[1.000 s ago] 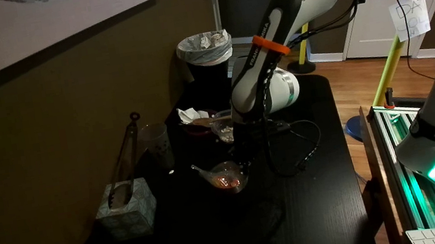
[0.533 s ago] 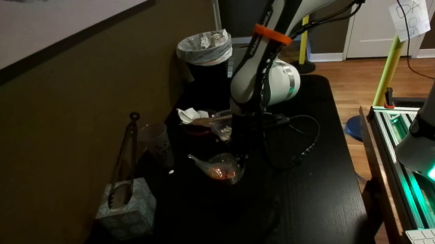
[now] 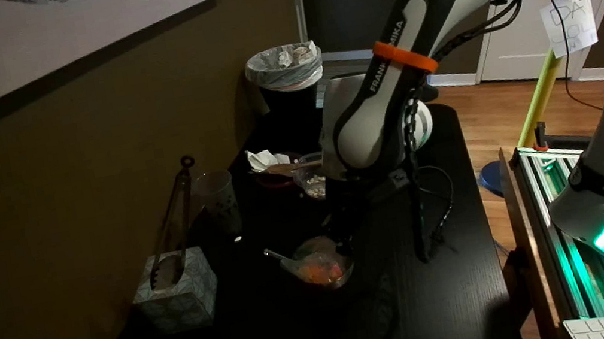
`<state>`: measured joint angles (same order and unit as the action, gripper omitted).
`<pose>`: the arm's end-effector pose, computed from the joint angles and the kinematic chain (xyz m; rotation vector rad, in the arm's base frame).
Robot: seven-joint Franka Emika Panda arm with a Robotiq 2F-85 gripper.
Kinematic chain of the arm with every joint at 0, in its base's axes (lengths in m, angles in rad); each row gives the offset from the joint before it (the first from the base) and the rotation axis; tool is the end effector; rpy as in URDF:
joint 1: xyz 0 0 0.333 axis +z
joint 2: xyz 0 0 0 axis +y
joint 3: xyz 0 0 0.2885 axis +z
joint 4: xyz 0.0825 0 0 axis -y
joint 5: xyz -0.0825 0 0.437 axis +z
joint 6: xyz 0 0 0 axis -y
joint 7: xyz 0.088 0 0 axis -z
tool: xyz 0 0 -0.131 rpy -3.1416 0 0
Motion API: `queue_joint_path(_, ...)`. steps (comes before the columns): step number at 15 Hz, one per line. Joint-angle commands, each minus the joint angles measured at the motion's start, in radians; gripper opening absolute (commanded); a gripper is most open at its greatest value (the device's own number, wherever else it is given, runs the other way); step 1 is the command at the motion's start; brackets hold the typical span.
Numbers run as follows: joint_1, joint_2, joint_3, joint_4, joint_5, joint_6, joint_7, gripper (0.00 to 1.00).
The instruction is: Move the silver bowl to the left.
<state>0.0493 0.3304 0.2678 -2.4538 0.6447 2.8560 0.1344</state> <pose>0.4723 0.1411 0.0748 -2.7792 0.6365 0.0150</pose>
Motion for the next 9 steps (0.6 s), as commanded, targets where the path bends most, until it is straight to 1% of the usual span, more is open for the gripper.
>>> queue_joint_path(1,0.067,-0.028,0.010,-0.049,-0.078,-0.012,-0.013,0.01)
queue_joint_path(2,0.089,-0.026,0.014,-0.062,-0.112,-0.010,-0.011,0.01)
queue_joint_path(4,0.112,-0.023,0.039,-0.078,-0.160,-0.015,-0.017,0.01)
queue_joint_path(6,0.115,-0.024,0.086,-0.090,-0.167,-0.014,-0.046,0.01)
queue_joint_path(7,0.097,-0.030,0.121,-0.091,-0.143,-0.015,-0.077,0.01)
queue_joint_path(8,0.080,-0.033,0.141,-0.084,-0.125,-0.023,-0.094,0.01)
queue_joint_path(9,0.041,-0.040,0.156,-0.072,-0.090,-0.034,-0.113,0.01)
